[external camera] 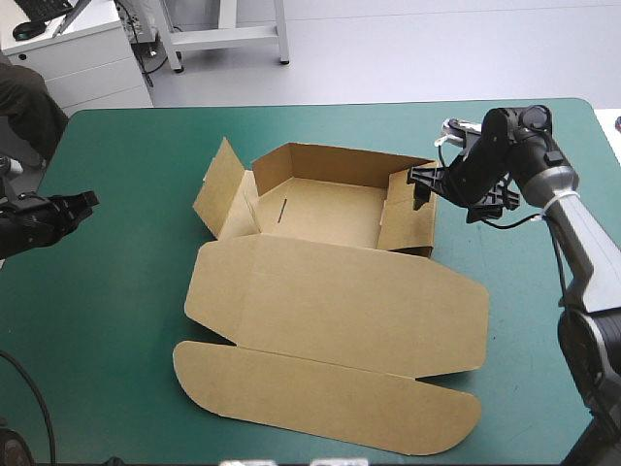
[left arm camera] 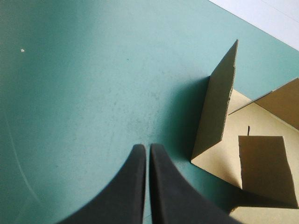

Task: Fold the box

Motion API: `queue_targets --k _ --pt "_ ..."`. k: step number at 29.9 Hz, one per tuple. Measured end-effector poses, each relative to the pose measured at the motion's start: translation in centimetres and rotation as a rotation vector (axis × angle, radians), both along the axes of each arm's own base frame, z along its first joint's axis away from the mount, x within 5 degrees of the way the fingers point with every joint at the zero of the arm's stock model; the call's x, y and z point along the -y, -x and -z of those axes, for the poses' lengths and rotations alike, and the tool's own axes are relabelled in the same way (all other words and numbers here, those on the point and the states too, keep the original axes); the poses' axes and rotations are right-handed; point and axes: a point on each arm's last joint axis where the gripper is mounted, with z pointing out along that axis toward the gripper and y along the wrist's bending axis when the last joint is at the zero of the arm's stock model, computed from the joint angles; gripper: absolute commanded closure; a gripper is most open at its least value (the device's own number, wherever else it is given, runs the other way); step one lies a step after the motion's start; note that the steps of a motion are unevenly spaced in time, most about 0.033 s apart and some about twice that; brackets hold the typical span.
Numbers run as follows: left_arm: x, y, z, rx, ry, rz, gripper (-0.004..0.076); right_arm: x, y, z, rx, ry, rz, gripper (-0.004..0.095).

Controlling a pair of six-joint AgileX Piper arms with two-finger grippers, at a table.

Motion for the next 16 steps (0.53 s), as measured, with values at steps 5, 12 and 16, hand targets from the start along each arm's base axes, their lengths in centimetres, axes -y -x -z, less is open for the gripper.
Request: queue_targets --k 5,12,16 --pt "0.0 0.0 0.0 -0.006 0.02 -0.015 0.0717 -0.6 -1.3 2.7 -0.063 0.009 -0.008 0.0089" --pt "0.0 0.0 0.0 -0.006 0.021 -0.015 0.0717 -0.8 -2.5 5.2 -0.105 0.03 -0.008 0.009" --pt "0.0 0.0 0.0 -0.006 0.021 -0.015 0.0717 -0.9 -2.7 5.7 -0.116 0.026 -0.007 0.017"
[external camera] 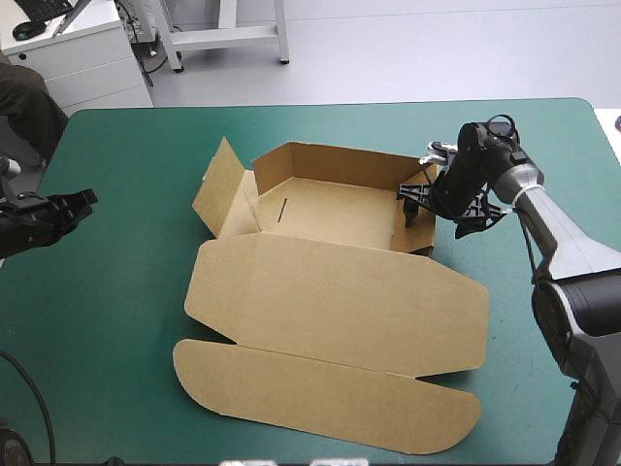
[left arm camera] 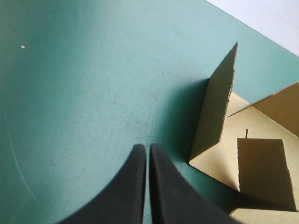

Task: Fold the box

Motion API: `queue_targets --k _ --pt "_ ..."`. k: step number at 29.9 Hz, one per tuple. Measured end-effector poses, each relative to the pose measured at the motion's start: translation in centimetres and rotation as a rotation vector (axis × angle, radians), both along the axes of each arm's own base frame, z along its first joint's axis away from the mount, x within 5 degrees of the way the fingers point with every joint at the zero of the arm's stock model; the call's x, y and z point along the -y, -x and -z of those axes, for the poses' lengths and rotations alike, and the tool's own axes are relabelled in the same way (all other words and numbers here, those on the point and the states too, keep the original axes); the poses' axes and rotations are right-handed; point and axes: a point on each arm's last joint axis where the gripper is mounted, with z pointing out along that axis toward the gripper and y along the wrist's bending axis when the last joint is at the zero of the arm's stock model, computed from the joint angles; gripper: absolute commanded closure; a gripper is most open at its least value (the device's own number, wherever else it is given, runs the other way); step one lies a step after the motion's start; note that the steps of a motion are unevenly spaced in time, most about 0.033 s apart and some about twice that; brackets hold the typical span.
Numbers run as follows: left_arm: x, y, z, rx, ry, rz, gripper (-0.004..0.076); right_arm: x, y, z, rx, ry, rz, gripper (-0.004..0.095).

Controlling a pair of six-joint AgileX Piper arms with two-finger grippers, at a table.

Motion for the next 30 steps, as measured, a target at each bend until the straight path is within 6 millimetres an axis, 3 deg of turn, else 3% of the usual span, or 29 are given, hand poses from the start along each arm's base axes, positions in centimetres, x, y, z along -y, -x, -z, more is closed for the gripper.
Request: queue_targets --k 3,4,7,15,21,24,30 --pt "0.0 0.0 0.0 -0.001 0.002 -0.001 0.0717 -0.1 -0.1 -0.1 0.001 -0.006 0.001 0.042" --pt "0.0 0.0 0.0 -0.001 0.002 -0.002 0.0717 -0.1 -0.1 -0.1 0.0 -0.01 0.001 0.0586" --pt "0.0 0.0 0.0 -0.004 0.004 0.002 0.0717 -0.2 -0.2 -0.6 0.012 -0.019 -0.01 0.092" --pt "0.0 0.0 0.0 -0.002 -0.001 0.006 0.0717 -0.6 -0.8 -2.2 0.071 -0.045 -0.077 0.0908" --pt "0.1 0.1 0.1 -0.008 -0.005 0.019 0.0717 -0.8 -0.7 -4.5 0.152 -0.057 -0.14 0.0908" --pt "0.1 0.1 0.1 -0.009 -0.004 0.021 0.0717 -0.5 0.6 -7.3 0.23 -0.055 -0.178 0.0908" --pt "0.2 0.1 0.0 -0.007 0.008 0.026 0.0717 0.5 5.5 -14.8 0.437 -0.055 -0.231 0.0909"
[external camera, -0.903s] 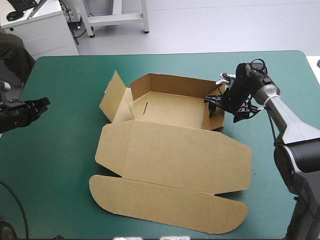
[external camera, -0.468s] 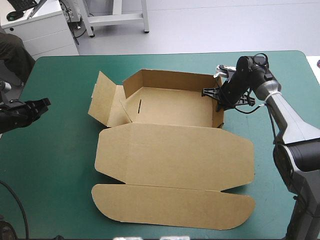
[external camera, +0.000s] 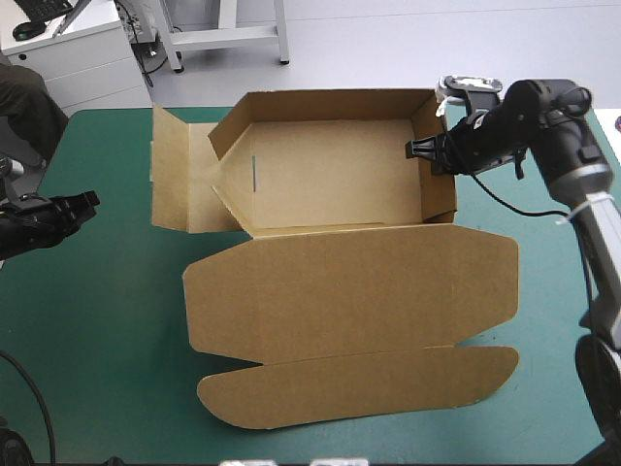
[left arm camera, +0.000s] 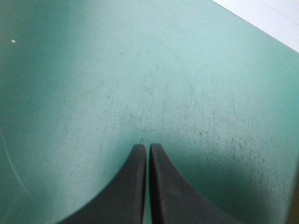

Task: Fold the box

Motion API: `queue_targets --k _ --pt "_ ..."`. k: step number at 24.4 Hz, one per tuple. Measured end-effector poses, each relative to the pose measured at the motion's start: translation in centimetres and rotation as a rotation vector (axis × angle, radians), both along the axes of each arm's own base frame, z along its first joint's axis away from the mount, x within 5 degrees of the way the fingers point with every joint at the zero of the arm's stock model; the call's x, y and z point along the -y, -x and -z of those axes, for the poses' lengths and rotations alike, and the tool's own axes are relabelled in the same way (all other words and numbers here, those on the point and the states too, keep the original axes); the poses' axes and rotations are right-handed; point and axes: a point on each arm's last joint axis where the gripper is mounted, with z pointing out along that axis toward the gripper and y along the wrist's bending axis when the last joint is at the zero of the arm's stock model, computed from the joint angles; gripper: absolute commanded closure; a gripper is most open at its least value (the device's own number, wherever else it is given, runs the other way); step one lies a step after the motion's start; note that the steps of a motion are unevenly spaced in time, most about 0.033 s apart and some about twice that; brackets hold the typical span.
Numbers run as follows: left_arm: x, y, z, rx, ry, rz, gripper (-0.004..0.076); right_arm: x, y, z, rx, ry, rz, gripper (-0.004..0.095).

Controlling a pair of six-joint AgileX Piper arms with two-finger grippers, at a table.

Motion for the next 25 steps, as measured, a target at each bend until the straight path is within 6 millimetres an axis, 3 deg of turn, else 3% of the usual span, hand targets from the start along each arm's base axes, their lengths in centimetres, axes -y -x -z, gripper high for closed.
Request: queue_targets --k 6,9,12,15,16,21,25 --pt "0.1 0.1 0.1 -0.018 -0.004 0.017 0.0715 0.5 4.3 -4.6 0.138 -0.042 -0.042 0.0909" --pt "0.2 0.2 0.2 -0.022 -0.013 0.033 0.0649 0.7 5.4 -5.5 0.175 -0.046 -0.062 0.0909" --pt "0.3 0.3 0.2 -0.026 -0.024 0.064 0.0463 0.6 5.7 -5.8 0.185 -0.051 -0.073 0.0909" --pt "0.4 0.3 0.3 -0.032 -0.014 0.079 0.0211 0.6 5.7 -5.8 0.187 -0.05 -0.081 0.0909" --pt "0.4 0.2 0.5 -0.043 -0.004 0.085 0.0178 0.5 5.7 -5.8 0.189 -0.051 -0.092 0.0909" --pt "0.7 -0.9 1.6 -0.077 0.049 0.113 0.0169 0.2 5.7 -5.8 0.187 -0.081 -0.121 0.0909" --pt "4.8 -2.2 1.8 -0.016 0.119 0.378 0.0169 -0.6 4.0 -4.3 0.13 -0.119 -0.146 0.0909"
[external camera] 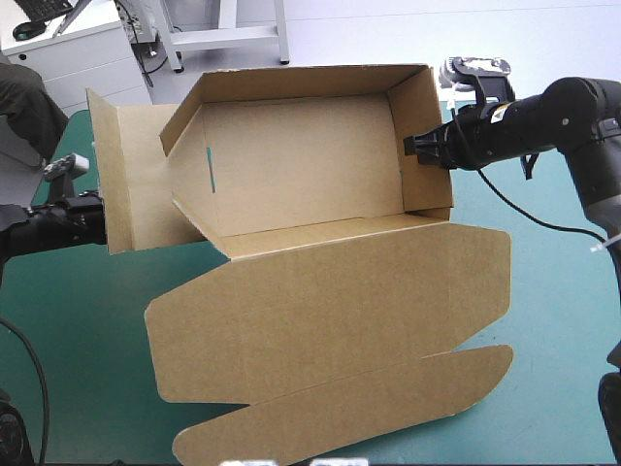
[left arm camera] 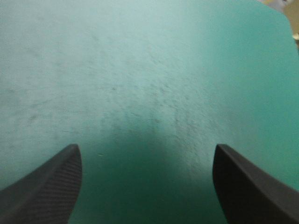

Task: Fold the box

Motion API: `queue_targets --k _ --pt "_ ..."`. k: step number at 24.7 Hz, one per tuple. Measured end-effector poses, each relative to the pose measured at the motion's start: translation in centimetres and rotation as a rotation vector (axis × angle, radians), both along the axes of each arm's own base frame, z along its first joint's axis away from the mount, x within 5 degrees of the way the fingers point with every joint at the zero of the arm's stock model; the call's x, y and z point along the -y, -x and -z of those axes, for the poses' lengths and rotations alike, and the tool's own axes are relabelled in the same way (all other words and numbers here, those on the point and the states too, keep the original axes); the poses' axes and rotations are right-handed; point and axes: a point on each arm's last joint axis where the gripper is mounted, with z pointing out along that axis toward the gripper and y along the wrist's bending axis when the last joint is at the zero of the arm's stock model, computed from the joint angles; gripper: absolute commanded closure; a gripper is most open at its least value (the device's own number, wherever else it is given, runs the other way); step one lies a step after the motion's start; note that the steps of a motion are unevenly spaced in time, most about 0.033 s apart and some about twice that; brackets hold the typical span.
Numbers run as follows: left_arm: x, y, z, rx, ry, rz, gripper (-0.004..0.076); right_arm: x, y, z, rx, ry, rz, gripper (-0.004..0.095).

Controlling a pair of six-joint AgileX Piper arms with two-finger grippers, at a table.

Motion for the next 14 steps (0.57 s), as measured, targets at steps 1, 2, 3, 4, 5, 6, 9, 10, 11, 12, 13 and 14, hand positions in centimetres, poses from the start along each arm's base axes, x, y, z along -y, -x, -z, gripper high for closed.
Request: queue_targets --k 1,2,3,4,5,6,9,10,11,12,13,14 --pt "0.7 -0.2 0.2 0.001 0.023 0.05 0.0169 -0.1 -0.4 0.4 -0.012 0.003 -0.001 0.0909" --pt "1.1 -0.4 0.5 -0.003 0.047 0.087 0.0169 -0.2 -1.0 1.0 -0.026 0.012 -0.001 0.0909" --pt "1.2 -0.7 0.7 -0.009 0.076 0.107 0.0169 -0.2 -1.3 1.3 -0.035 0.014 -0.002 0.0909" --pt "1.4 -0.9 0.9 -0.011 0.108 0.126 0.0169 -0.3 -1.6 1.6 -0.043 0.02 -0.003 0.0909" --pt "1.4 -1.0 0.9 0.001 0.123 0.142 0.0169 -0.3 -1.9 1.9 -0.051 0.026 -0.001 0.0909" --pt "1.7 -1.1 0.8 0.019 0.14 0.157 0.0169 -0.3 -2.2 2.2 -0.055 0.034 0.002 0.0909" --pt "2.5 -1.3 0.5 0.069 0.152 0.196 0.0169 -0.2 -2.7 2.7 -0.06 0.059 0.012 0.0909" --pt "2.9 -1.4 0.4 0.08 0.161 0.21 0.0169 -0.1 -2.8 2.8 -0.061 0.066 0.015 0.0909" --pt "3.4 -1.4 0.2 0.091 0.17 0.227 0.0169 0.0 -2.9 2.9 -0.059 0.077 0.019 0.0909" --pt "3.9 -1.5 0.1 0.104 0.182 0.241 0.0169 0.1 -2.9 2.9 -0.058 0.09 0.024 0.0909" --pt "4.5 -1.5 -0.1 0.115 0.187 0.26 0.0169 0.1 -3.0 3.0 -0.055 0.101 0.028 0.0909" --pt "5.0 -1.5 -0.2 0.122 0.187 0.283 0.0169 0.3 -3.0 3.0 -0.052 0.113 0.033 0.0909"
